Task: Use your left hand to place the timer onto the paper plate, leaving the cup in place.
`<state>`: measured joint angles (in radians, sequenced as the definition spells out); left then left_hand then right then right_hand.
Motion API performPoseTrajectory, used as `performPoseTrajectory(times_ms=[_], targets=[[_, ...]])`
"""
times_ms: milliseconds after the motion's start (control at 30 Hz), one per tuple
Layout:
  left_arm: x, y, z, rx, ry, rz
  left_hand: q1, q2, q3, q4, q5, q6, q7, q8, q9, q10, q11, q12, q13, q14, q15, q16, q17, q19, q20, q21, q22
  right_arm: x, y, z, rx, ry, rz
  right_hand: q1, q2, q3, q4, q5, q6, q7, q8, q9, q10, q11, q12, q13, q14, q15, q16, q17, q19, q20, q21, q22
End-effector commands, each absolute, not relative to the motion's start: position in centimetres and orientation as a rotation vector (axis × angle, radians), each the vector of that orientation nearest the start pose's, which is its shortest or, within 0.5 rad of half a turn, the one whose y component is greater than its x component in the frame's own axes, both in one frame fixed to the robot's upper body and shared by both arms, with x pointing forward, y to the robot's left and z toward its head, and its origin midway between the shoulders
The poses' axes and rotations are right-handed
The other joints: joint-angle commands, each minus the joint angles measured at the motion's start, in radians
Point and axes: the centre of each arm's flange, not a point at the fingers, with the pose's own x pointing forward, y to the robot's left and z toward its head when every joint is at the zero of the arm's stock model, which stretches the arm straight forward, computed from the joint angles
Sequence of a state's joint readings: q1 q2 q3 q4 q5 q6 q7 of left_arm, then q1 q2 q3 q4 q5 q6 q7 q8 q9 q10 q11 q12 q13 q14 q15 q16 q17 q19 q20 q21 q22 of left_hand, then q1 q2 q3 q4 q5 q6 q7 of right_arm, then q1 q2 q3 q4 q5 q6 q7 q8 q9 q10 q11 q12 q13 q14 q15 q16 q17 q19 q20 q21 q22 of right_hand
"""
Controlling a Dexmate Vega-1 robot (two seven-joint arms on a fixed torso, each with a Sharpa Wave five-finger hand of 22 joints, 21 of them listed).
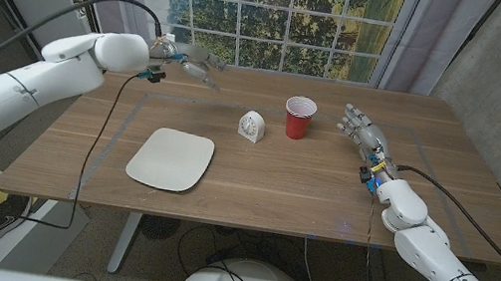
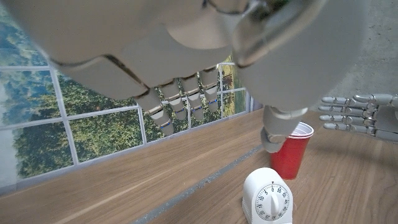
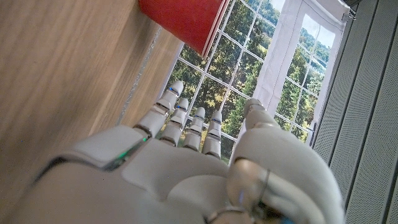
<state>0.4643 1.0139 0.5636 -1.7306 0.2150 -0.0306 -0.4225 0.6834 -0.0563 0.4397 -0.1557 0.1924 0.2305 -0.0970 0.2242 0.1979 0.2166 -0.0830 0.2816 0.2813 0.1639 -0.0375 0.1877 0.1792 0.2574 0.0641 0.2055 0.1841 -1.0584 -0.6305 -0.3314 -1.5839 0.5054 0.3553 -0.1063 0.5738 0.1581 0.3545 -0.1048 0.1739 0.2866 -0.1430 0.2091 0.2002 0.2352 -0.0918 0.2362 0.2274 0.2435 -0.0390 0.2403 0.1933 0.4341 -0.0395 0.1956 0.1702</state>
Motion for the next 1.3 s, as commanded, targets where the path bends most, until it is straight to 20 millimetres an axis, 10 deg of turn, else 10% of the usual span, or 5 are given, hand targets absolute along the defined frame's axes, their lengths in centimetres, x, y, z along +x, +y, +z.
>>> performPoseTrajectory(times_ms=[33,1300], targets=[[56.2,23.6,20.2,1.801,-0.549,-0.359,0.014,0.001,-0.006,0.0,0.006,0.009,-0.018,0.0,0.005,0.006,-0.008,0.01,0.006,-0.001,-0.018,0.005,0.004,-0.009,-0.004,-0.004,0.001,57.9,-28.9,-3.9,-0.105,-0.728,0.204,0.007,0.005,-0.002,-0.007,0.003,-0.001,-0.006,0.001,0.001,0.0,-0.005,-0.005,0.003,-0.005,-0.112,-0.003,0.004,-0.003,0.006,-0.002,0.001],[61.0,15.0,18.0,2.133,-0.491,-0.457,0.048,-0.004,-0.052,0.014,0.019,-0.021,-0.054,-0.016,0.004,-0.002,-0.014,0.002,0.017,-0.021,-0.019,0.009,0.005,-0.023,-0.004,0.001,0.004,55.7,-29.1,-6.2,-0.051,-0.747,0.157,-0.003,0.01,-0.013,-0.001,0.003,0.015,-0.023,0.004,0.003,0.004,0.023,-0.01,0.003,-0.008,-0.092,-0.002,0.009,-0.012,0.029,-0.003,0.002]])
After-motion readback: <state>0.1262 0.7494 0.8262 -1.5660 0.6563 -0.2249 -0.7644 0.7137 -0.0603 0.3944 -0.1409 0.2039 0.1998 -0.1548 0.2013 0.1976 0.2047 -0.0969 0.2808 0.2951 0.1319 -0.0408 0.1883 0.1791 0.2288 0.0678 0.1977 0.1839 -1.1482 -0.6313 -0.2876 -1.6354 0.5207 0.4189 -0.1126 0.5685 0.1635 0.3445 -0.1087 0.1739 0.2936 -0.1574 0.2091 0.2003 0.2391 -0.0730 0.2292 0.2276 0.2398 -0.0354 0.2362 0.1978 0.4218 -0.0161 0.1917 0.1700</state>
